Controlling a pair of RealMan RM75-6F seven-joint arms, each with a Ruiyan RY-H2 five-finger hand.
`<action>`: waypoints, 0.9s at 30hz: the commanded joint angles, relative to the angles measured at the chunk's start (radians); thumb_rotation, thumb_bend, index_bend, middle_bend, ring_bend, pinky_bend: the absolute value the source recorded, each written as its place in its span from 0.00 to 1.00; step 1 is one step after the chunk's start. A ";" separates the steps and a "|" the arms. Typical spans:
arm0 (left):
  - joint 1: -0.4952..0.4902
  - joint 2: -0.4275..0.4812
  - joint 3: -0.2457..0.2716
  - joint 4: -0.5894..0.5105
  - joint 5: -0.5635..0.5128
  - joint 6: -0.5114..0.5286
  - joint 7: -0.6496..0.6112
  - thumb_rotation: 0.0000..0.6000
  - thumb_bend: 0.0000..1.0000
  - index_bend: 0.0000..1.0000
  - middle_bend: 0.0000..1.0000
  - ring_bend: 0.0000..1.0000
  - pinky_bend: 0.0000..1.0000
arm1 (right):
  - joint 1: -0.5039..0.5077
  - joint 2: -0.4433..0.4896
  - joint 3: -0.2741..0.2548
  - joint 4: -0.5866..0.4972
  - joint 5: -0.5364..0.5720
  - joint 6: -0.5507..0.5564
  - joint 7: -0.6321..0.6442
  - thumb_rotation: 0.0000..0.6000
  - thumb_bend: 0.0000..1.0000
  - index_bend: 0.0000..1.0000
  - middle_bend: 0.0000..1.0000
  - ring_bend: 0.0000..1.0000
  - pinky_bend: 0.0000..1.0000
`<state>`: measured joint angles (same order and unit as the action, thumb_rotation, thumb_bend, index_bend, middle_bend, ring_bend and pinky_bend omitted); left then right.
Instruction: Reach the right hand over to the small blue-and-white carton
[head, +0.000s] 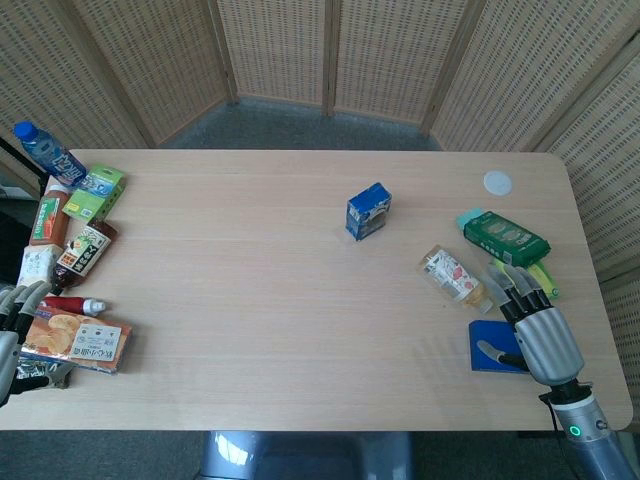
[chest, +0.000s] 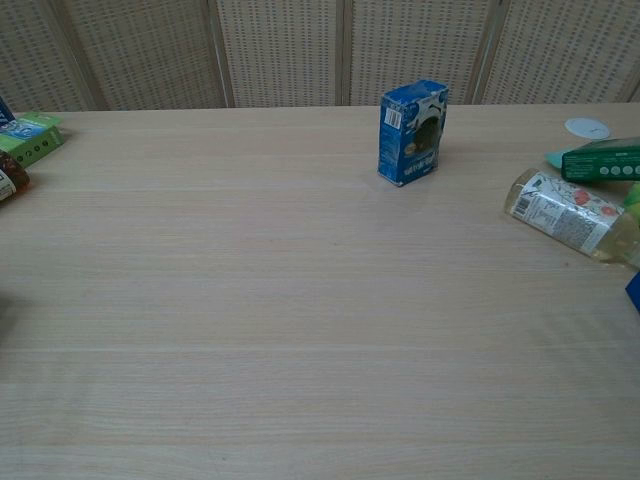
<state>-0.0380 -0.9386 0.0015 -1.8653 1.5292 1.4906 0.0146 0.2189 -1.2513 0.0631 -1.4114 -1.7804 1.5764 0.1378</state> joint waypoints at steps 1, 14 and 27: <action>0.003 0.003 0.000 -0.001 0.003 0.008 0.000 1.00 0.00 0.00 0.00 0.00 0.00 | 0.003 -0.001 -0.005 0.006 -0.002 -0.002 0.001 1.00 0.00 0.00 0.00 0.00 0.00; -0.005 -0.006 -0.014 0.010 -0.028 -0.004 0.008 1.00 0.00 0.00 0.00 0.00 0.00 | 0.193 -0.053 0.023 0.120 0.008 -0.224 0.088 1.00 0.00 0.00 0.00 0.00 0.00; -0.020 -0.035 -0.032 0.057 -0.122 -0.052 0.038 1.00 0.00 0.00 0.00 0.00 0.00 | 0.493 -0.227 0.130 0.283 0.145 -0.581 0.004 1.00 0.00 0.00 0.00 0.00 0.00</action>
<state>-0.0567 -0.9706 -0.0286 -1.8129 1.4130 1.4428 0.0505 0.6787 -1.4466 0.1713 -1.1578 -1.6680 1.0348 0.1693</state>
